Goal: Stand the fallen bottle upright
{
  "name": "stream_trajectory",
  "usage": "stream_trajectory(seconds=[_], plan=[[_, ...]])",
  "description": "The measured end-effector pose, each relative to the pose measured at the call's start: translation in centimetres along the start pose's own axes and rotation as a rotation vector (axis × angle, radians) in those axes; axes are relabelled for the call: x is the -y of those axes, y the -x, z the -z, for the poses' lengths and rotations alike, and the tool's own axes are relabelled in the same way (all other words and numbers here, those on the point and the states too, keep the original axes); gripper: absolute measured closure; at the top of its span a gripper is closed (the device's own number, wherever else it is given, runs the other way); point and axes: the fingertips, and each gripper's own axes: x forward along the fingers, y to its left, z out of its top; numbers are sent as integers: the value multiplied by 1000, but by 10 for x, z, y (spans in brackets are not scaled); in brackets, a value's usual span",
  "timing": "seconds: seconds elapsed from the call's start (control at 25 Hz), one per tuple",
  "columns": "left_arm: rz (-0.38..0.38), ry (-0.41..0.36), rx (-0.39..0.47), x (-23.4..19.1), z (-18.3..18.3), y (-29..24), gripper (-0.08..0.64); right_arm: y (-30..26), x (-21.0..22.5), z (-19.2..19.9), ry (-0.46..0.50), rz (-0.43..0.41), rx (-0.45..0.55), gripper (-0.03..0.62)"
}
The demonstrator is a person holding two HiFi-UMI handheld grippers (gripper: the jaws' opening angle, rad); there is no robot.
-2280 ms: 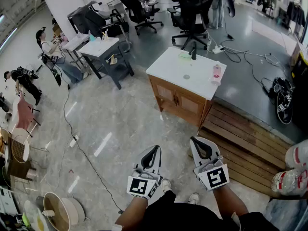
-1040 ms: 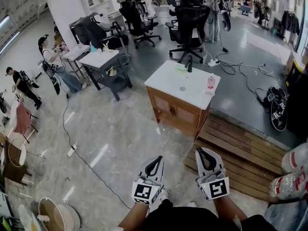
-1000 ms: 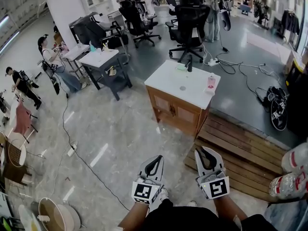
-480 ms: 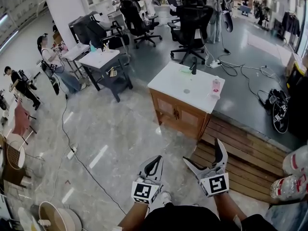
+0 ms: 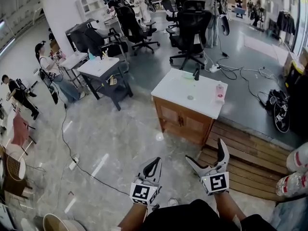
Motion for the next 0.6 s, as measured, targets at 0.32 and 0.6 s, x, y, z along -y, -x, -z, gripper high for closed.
stream_trajectory(seconds=[0.32, 0.6], plan=[[4, -22, -1, -53, 3, -8, 541, -41, -7, 7, 5, 26, -33, -6], [-5, 17, -14, -89, 13, -46, 541, -94, 4, 29, 9, 13, -74, -6]])
